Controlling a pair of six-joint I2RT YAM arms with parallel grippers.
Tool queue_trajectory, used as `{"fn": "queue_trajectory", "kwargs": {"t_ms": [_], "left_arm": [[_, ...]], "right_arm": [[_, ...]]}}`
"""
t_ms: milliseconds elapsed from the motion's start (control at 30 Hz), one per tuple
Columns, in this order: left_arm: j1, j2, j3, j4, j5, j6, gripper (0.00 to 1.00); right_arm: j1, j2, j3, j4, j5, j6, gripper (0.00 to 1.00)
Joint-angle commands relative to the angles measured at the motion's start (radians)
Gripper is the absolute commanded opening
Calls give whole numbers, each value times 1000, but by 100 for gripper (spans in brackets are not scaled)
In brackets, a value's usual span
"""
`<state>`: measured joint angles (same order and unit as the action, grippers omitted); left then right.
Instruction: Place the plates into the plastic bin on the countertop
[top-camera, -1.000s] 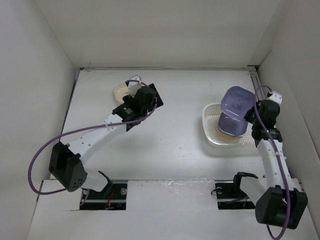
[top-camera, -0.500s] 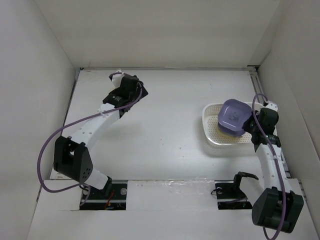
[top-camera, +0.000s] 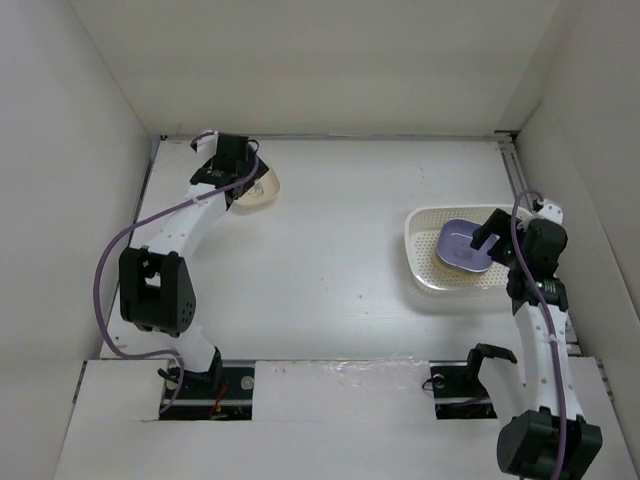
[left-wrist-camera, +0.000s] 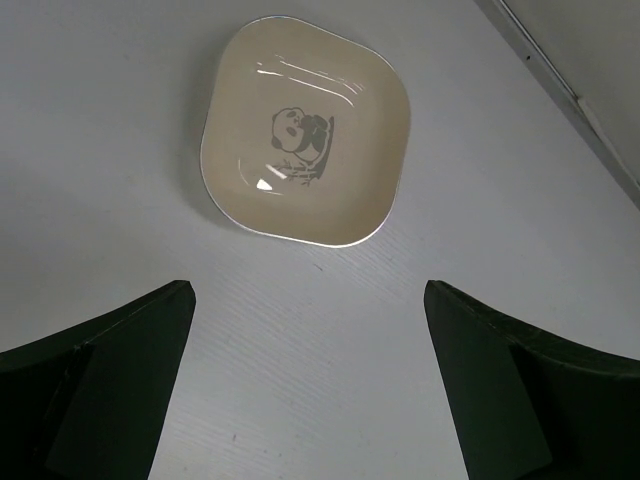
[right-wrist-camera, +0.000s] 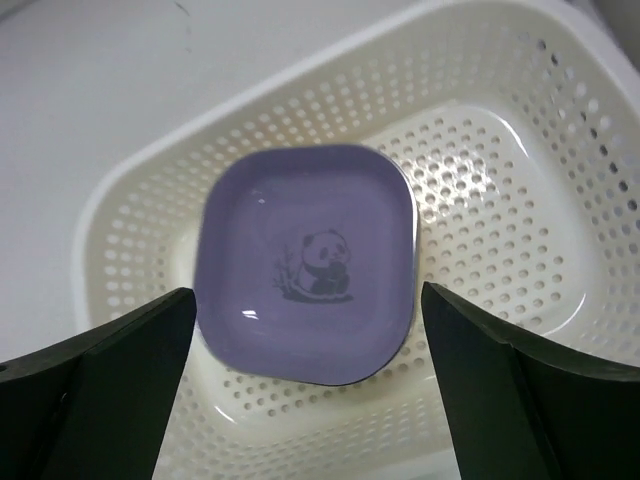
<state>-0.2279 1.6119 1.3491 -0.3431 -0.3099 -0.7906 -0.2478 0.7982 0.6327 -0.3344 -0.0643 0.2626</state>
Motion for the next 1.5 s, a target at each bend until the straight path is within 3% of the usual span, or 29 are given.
{"fn": "queue_trajectory", "kwargs": {"t_ms": [0,433,567,600,700,900,967,1000,1100,1233,1367,1467], "left_arm": [[-5,68,83,-16,-3,17,99],[97,332,208,-60,-29,-1,85],[107,385,187,-39,-40,-1,63],[116,399,186,-39,-31,-1,45],[116,445,186,-39,-8,-1,36],[116,487,186,-16,5,8,36],[116,487,186,-16,5,8,5],[116,458,165,-16,15,8,0],[88,357,125,19,15,34,0],[-54,223,104,38,-17,94,0],[-201,114,81,29,-75,131,0],[-298,53,71,29,-75,166,0]], "right_arm": [[7,-68,93,8,-63,1,100],[113,-91,144,-5,-133,-43,100],[113,-82,133,26,-146,-43,100],[113,-82,133,26,-157,-43,100],[113,-82,133,26,-157,-43,100],[122,-91,153,17,-166,-43,100],[122,-91,153,17,-166,-43,99],[122,-91,153,17,-166,-43,99],[142,-79,133,64,-184,-33,99],[206,24,131,147,-273,-33,98],[356,122,208,147,-82,-23,96],[439,186,265,163,-48,-23,96]]}}
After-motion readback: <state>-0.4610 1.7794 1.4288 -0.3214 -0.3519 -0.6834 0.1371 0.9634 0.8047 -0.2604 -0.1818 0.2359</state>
